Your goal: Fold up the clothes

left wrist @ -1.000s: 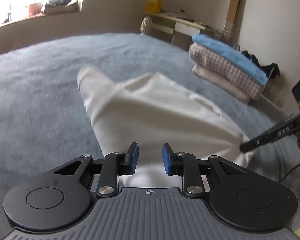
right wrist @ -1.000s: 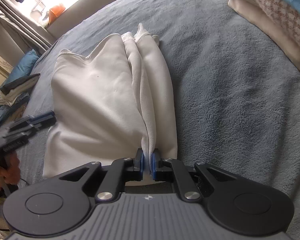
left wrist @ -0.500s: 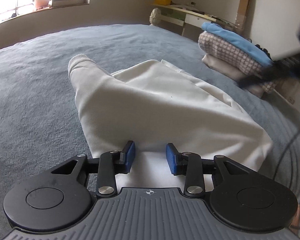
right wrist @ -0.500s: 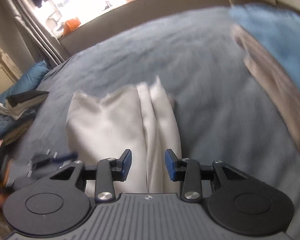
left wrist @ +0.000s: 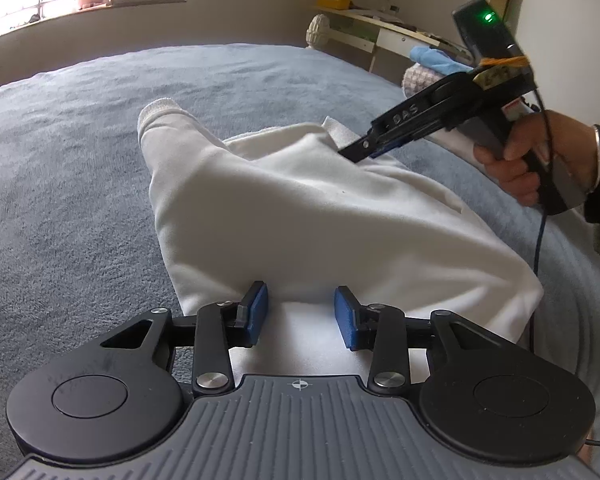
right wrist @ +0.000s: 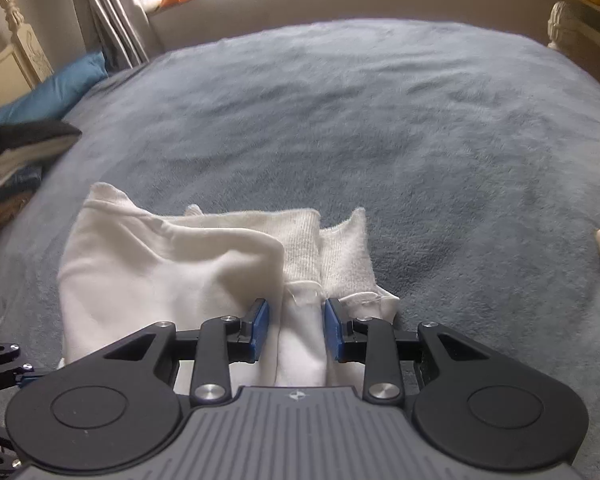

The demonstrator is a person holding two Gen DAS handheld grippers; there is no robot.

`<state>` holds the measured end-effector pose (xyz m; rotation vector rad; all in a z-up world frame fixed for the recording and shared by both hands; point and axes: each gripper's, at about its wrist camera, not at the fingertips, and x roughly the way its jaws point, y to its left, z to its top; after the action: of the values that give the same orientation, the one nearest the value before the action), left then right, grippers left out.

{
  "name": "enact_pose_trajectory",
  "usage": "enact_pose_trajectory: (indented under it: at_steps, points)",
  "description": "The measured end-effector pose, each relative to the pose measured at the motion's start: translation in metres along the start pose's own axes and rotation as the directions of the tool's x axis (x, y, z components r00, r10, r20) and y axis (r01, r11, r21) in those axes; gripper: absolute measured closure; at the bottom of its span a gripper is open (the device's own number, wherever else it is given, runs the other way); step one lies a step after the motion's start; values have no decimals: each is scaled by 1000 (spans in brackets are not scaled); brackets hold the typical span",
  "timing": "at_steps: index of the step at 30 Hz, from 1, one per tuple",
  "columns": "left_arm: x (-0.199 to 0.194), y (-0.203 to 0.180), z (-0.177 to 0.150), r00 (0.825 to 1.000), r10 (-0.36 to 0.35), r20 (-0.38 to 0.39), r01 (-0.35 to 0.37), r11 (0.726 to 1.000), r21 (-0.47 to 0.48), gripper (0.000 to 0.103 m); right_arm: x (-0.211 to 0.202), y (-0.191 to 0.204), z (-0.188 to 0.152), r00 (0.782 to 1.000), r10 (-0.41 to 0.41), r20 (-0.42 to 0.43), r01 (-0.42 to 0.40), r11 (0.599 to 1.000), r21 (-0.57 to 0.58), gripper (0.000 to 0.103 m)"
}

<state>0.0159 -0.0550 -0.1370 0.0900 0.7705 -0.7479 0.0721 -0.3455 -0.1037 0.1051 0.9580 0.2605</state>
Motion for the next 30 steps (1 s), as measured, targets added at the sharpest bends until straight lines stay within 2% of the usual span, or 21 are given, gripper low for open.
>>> enact_pose_trajectory:
  at_steps: [1,7,15,19,21,23,27,30]
  points:
    - [-1,0,0,1000,-2,2,2,1000,-4,66,0,-1,-1,1000,-5,4,5,1000,13,102]
    - [-4,3,2,1000,-20,-6,20,999,-40,66,-26,-1,-16,993,-51,110,45,997,58,103]
    - [-3,2,4,1000,-17,-9,16,999,-51,66,-29,-9,-23,989,-87,121,78,994,76,103]
    - [-2,1,6,1000,-15,-13,14,999,-51,66,-12,-14,-22,989,-124,76,119,990,70,103]
    - [-1,1,6,1000,-13,-13,12,999,-47,66,-7,-21,-24,993,-107,54,100,989,111,103]
    - [-1,2,5,1000,-13,-12,12,999,-45,66,-17,-28,-24,994,-69,82,54,982,180,100]
    - [-2,3,5,1000,-18,-12,18,999,-51,66,-46,-47,-36,996,25,91,-54,941,333,97]
    - [-2,3,6,1000,-22,-11,22,998,-54,66,-61,-51,-54,995,80,54,-95,917,388,80]
